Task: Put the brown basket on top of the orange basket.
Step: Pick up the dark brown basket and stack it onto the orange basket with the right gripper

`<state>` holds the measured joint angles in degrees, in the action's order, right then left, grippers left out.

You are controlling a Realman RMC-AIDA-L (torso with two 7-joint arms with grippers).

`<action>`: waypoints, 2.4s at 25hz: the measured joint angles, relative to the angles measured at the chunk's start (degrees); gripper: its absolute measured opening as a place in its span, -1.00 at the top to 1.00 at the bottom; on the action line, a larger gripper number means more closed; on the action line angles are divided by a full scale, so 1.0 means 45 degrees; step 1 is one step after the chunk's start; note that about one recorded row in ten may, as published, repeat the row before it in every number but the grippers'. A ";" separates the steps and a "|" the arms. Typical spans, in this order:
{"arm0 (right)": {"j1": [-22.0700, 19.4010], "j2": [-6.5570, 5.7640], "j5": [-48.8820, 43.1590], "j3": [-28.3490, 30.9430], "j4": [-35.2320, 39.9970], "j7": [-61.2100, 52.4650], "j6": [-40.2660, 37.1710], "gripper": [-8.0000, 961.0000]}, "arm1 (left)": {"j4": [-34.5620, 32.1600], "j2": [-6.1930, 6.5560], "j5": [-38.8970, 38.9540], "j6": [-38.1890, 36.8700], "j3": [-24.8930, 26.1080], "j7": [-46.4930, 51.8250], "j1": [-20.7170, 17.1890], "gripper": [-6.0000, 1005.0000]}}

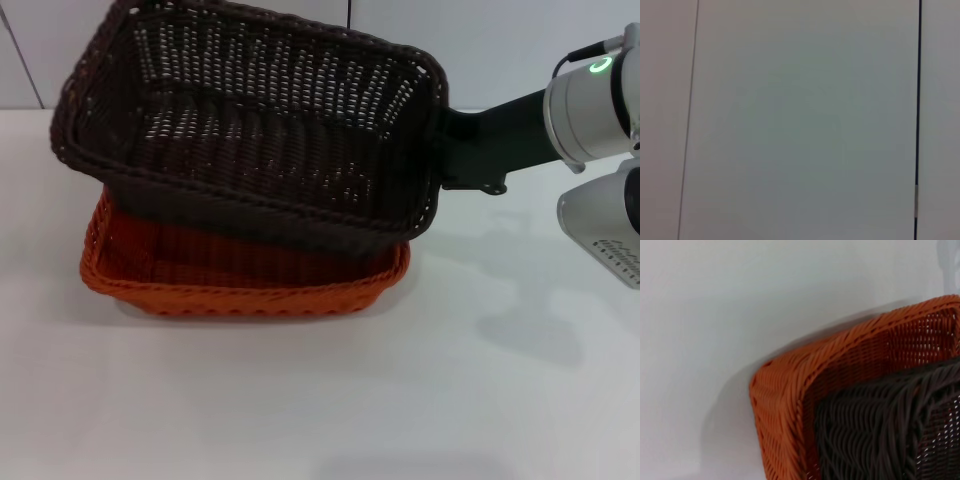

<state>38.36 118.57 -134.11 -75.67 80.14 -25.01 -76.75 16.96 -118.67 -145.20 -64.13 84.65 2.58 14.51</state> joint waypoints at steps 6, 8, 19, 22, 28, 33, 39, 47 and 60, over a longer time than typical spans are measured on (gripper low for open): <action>0.0242 0.0024 0.0105 -0.0072 -0.0250 0.0015 -0.0013 0.64 | -0.0011 0.0004 0.0015 0.0010 0.0066 -0.0030 0.0091 -0.53; 0.0208 0.0027 0.0110 -0.0148 -0.0310 0.0017 -0.0038 0.64 | -0.0019 0.0012 0.0025 -0.0001 0.0171 -0.0080 0.0096 -0.53; 0.0028 0.0071 0.0158 -0.0128 -0.0650 0.0266 0.0032 0.62 | 0.0030 0.0087 0.0027 -0.0064 0.0914 -0.0145 0.0003 -0.53; 0.0027 0.0075 0.0279 -0.0086 -0.0782 0.0278 0.0101 0.58 | 0.0051 0.0087 0.0024 -0.0077 0.0914 -0.0145 -0.0010 -0.53; -0.0245 0.0101 0.0393 -0.0305 -0.0939 0.0312 0.0688 0.50 | -0.0019 0.0110 0.0018 -0.0012 0.0924 -0.0146 0.0072 -0.53; -0.0596 0.0117 0.0372 -0.0775 -0.0943 0.0261 0.1388 0.44 | -0.0020 0.0143 0.0014 0.0294 0.1330 -0.0131 0.0128 -0.53; -0.1055 0.0102 0.0418 -0.1167 -0.0764 0.0168 0.2095 0.33 | -0.0012 0.0162 0.0009 0.0388 0.1473 -0.0121 0.0142 -0.53; -0.2099 0.0083 0.0667 -0.1897 0.0038 0.0152 0.3027 0.16 | 0.0124 0.0177 -0.0012 0.0403 0.1712 -0.0078 0.0155 -0.53; -0.4588 0.0154 0.0933 -0.3194 0.1602 -0.0045 0.4428 -0.08 | 0.0153 0.0201 -0.0116 0.0348 0.1690 0.0003 0.0154 -0.53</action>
<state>17.72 119.27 -129.91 -90.04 87.35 -25.22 -56.82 17.65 -117.77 -145.73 -62.56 92.26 2.59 15.20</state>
